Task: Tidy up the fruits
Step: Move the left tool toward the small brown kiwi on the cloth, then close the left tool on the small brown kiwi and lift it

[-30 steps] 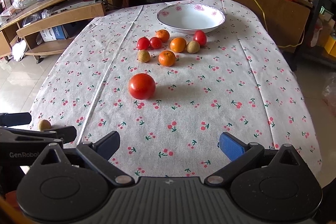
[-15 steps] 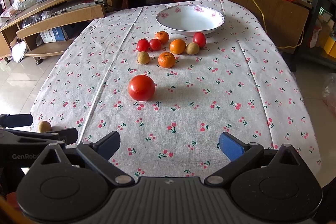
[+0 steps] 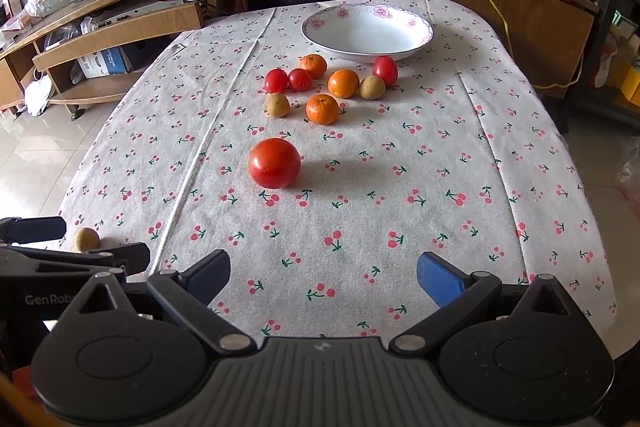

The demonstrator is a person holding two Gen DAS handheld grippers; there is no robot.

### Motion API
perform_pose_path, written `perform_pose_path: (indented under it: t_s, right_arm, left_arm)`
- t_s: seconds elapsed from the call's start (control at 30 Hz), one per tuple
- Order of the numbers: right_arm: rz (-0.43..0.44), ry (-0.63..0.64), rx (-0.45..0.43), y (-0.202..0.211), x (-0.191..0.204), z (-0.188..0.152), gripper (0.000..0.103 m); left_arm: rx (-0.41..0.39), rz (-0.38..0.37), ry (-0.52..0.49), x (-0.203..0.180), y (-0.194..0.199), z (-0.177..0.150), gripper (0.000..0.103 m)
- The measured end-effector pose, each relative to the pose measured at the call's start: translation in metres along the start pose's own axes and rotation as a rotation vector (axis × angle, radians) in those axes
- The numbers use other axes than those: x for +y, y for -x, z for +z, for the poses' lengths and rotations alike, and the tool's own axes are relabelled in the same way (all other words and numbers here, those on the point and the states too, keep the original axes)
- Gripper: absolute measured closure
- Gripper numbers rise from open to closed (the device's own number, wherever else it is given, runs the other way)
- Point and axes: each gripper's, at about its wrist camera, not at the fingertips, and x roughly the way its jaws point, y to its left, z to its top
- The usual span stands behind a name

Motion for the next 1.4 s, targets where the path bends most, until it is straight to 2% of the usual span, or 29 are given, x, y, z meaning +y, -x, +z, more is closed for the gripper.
perform_pose_path:
  t_s: [0.53,0.87,1.23,1.4]
  right_arm:
    - [0.011,0.003,0.002,-0.001,0.001,0.000,0.002]
    - [0.056,0.071,-0.002,-0.004,0.017,0.010,0.002]
    - [0.121,0.137,0.048,-0.023,0.028,0.018,0.002]
    - [0.128,0.139,0.053,-0.026,0.026,0.020,0.002]
  left_arm:
    - [0.004,0.011,-0.001,0.000,0.001,0.000,0.007]
    - [0.008,0.043,0.050,0.012,0.008,0.004,0.016]
    - [0.074,0.056,0.074,0.026,-0.010,-0.002,0.016]
    - [0.092,0.045,0.100,0.031,-0.018,0.000,0.026]
